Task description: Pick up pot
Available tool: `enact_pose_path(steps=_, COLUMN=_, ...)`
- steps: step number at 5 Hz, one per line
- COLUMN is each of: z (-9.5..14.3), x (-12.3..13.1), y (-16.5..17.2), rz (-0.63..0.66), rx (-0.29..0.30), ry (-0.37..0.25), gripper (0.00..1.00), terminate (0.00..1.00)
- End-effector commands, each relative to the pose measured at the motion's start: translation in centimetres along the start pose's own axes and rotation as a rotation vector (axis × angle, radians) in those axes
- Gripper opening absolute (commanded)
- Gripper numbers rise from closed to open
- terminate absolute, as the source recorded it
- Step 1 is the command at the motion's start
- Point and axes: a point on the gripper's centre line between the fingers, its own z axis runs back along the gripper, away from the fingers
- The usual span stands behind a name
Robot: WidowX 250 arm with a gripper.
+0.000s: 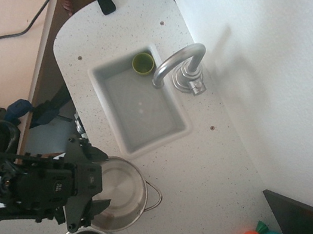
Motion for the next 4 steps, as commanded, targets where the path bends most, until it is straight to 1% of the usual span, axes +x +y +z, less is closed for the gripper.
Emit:
enact_pose_path(steps=1, z=0.0, x=0.0, y=0.0, rz=0.000, rx=0.000, ry=0.000, gripper=1.00, terminate=0.00)
enact_pose_path(steps=2, z=-0.9, x=-0.3, y=0.9, rz=0.030, rx=0.033, ry=0.033, gripper=1.00, terminate=0.00)
enact_pose_path(steps=4, z=-2.6, x=-0.2, y=2.6, rz=0.080, rx=0.075, ry=0.079, gripper=1.00, terminate=0.00)
